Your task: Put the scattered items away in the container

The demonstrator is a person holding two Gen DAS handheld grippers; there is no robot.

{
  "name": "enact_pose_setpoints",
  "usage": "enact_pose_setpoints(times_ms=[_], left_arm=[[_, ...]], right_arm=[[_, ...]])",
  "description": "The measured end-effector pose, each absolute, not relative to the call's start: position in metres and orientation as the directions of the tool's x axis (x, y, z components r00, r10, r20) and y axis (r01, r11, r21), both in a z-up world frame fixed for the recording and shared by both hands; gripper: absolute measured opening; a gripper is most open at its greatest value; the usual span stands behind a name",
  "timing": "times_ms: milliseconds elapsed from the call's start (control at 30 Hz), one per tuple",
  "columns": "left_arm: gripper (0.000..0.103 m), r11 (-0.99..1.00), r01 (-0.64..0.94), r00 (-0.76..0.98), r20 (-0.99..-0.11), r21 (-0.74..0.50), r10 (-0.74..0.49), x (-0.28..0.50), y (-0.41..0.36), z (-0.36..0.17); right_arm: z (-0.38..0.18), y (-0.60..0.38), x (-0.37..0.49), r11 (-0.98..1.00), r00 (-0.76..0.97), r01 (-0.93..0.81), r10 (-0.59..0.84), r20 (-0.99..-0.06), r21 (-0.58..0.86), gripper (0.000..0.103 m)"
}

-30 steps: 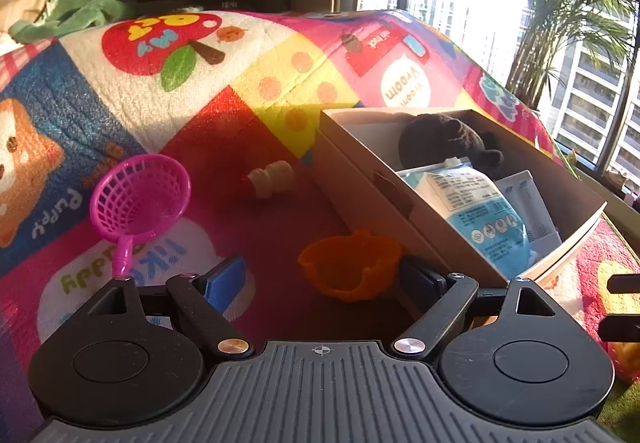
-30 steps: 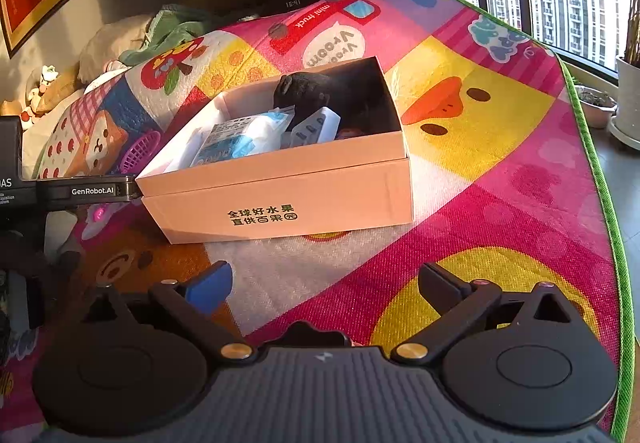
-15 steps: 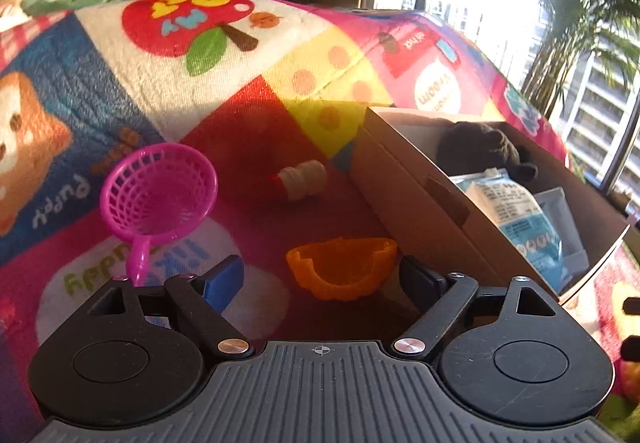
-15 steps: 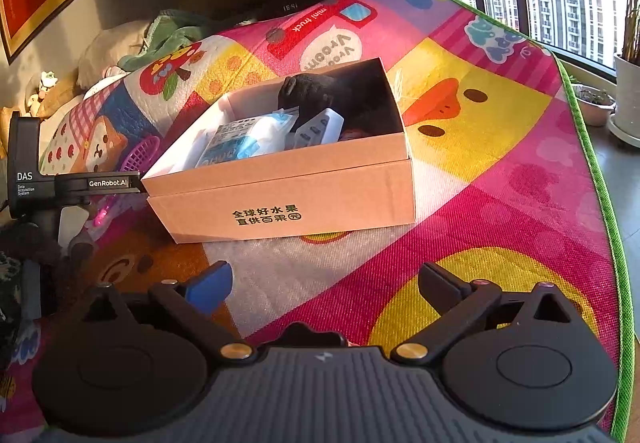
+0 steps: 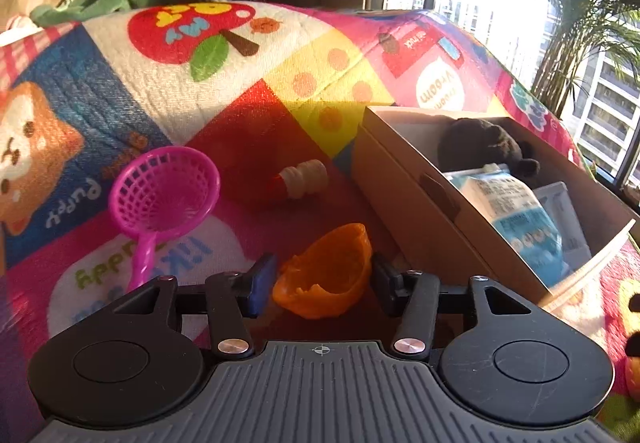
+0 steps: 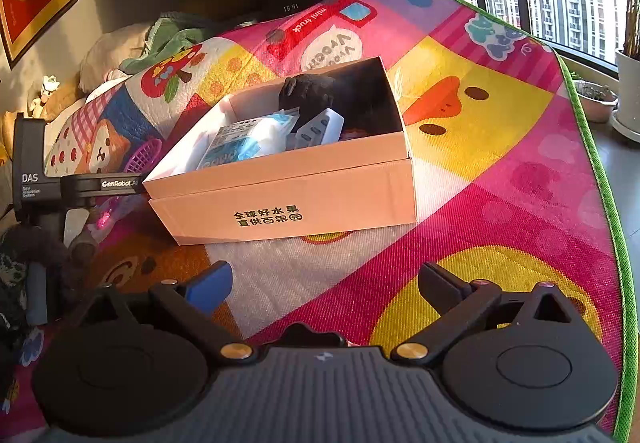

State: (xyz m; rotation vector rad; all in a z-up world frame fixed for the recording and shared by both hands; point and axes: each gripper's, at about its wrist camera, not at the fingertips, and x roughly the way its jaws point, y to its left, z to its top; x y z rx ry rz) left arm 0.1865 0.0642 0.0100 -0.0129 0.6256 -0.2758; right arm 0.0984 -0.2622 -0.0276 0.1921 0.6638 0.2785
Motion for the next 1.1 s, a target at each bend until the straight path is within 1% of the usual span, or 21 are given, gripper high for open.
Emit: enact_pose_setpoints(times_ms=[100, 200, 300, 400, 500, 600, 667, 700, 733, 767, 867, 933, 1033, 1100], left_arm=[[0.056, 0.959, 0.255, 0.777, -0.565, -0.122, -0.278, 0.152, 0.066, 0.017], [0.056, 0.943, 0.282, 0.765, -0.552, -0.177, -0.332, 0.112, 0.059, 0.022], [0.056, 0.925, 0.314, 0.731, -0.567, -0.215, -0.38, 0.075, 0.039, 0.019], [0.057, 0.924, 0.321, 0.703, -0.601, -0.21, -0.381, 0.05, 0.02, 0.011], [0.063, 0.93, 0.321, 0.71, -0.605, -0.177, -0.36, 0.035, 0.01, 0.004], [0.08, 0.925, 0.329, 0.706, -0.601, -0.189, -0.374, 0.032, 0.007, 0.003], [0.083, 0.926, 0.333, 0.712, -0.598, -0.176, -0.37, 0.03, 0.004, 0.002], [0.087, 0.927, 0.335, 0.713, -0.598, -0.168, -0.366, 0.029, 0.002, 0.002], [0.095, 0.928, 0.335, 0.714, -0.598, -0.164, -0.364, 0.029, 0.002, 0.002], [0.096, 0.93, 0.329, 0.717, -0.598, -0.162, -0.358, 0.028, 0.001, 0.002], [0.097, 0.935, 0.308, 0.72, -0.599, -0.176, -0.35, 0.029, 0.005, 0.002], [0.097, 0.936, 0.297, 0.724, -0.594, -0.189, -0.35, 0.029, 0.007, 0.002], [0.098, 0.938, 0.287, 0.728, -0.592, -0.194, -0.345, 0.029, 0.008, 0.002], [0.1, 0.94, 0.285, 0.729, -0.594, -0.19, -0.341, 0.029, 0.007, 0.001]], right_arm=[[-0.028, -0.263, 0.098, 0.944, 0.754, -0.192, 0.317, -0.576, 0.268, 0.1], [-0.028, -0.262, 0.098, 0.943, 0.749, -0.2, 0.322, -0.579, 0.266, 0.1], [-0.027, -0.261, 0.097, 0.945, 0.747, -0.203, 0.32, -0.583, 0.258, 0.1], [-0.022, -0.264, 0.086, 0.946, 0.764, -0.213, 0.318, -0.561, 0.247, 0.1], [-0.022, -0.267, 0.074, 0.937, 0.724, -0.249, 0.348, -0.595, 0.244, 0.103], [-0.025, -0.263, 0.059, 0.943, 0.701, -0.288, 0.325, -0.635, 0.164, 0.103], [-0.028, -0.26, 0.045, 0.949, 0.716, -0.303, 0.285, -0.637, 0.084, 0.103], [-0.028, -0.26, 0.04, 0.95, 0.722, -0.306, 0.275, -0.635, 0.064, 0.103], [-0.029, -0.261, 0.038, 0.95, 0.722, -0.305, 0.273, -0.636, 0.061, 0.103], [-0.029, -0.262, 0.037, 0.95, 0.717, -0.304, 0.278, -0.64, 0.072, 0.103], [-0.031, -0.261, 0.04, 0.951, 0.705, -0.296, 0.283, -0.65, 0.093, 0.103], [-0.031, -0.257, 0.043, 0.953, 0.709, -0.292, 0.272, -0.651, 0.08, 0.099], [-0.029, -0.251, 0.046, 0.956, 0.722, -0.285, 0.258, -0.642, 0.064, 0.087], [-0.028, -0.246, 0.046, 0.958, 0.73, -0.284, 0.244, -0.639, 0.041, 0.067]])
